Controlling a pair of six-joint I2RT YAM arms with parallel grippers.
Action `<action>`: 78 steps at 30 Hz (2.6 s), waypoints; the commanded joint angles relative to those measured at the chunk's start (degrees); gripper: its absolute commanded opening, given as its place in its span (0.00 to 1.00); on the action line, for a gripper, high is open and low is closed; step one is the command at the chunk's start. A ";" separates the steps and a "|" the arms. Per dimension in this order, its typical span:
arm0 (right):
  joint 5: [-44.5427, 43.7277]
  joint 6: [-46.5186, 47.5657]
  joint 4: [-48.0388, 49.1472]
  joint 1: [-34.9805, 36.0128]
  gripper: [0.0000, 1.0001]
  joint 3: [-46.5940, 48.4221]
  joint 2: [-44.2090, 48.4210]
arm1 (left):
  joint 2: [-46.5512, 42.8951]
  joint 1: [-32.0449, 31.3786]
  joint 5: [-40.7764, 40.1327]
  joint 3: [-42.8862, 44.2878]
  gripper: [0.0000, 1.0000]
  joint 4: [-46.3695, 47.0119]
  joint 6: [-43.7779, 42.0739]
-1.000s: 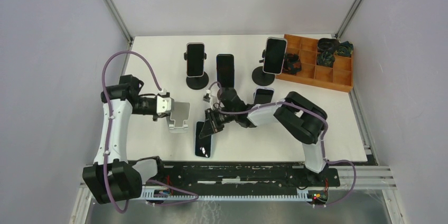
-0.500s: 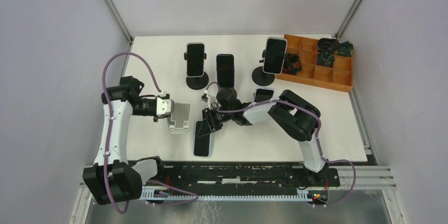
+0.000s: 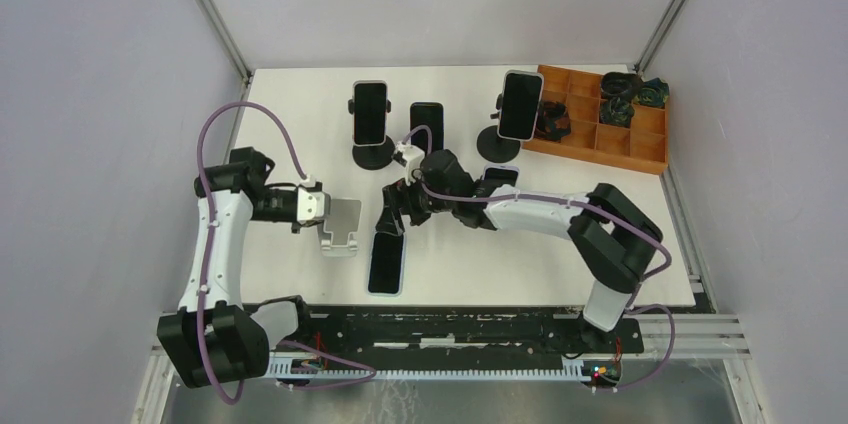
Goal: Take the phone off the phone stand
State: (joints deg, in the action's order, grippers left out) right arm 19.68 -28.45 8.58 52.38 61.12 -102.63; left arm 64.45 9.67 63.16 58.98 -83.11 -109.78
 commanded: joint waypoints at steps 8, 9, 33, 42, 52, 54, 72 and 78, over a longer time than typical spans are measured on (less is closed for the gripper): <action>16.68 -6.43 22.16 0.23 0.84 -8.45 13.86 | 0.44 0.21 4.69 -0.88 0.02 -0.82 -5.33; 18.42 -8.85 25.53 0.40 0.83 -8.71 13.65 | 0.38 0.18 4.84 -0.95 0.02 -0.82 -5.43; 22.68 -21.63 44.78 1.76 0.00 -5.14 5.84 | -0.29 -0.49 0.09 -0.79 0.63 -0.83 -4.87; 14.02 10.91 12.62 -2.67 0.00 -1.66 9.46 | 0.51 -0.50 -3.08 1.31 0.70 -0.90 -1.39; 11.95 20.50 10.55 0.24 0.00 0.44 5.84 | 5.10 -0.62 -0.02 4.41 0.63 -0.91 5.60; 11.69 21.57 9.42 1.45 0.00 1.78 4.68 | 5.72 -0.91 0.43 4.69 0.60 -0.86 6.46; 11.31 20.96 11.91 3.86 0.00 5.17 1.02 | 9.47 -6.22 -6.69 4.91 0.09 -0.91 14.20; 10.58 21.15 14.98 3.93 0.00 5.61 -0.48 | 11.05 -7.19 -8.52 6.04 0.37 -0.91 16.50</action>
State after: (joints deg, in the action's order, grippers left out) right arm 31.77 -8.03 15.84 56.29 63.99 -102.78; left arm 74.67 3.25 56.75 62.83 -82.98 -97.25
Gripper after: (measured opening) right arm 0.030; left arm 0.235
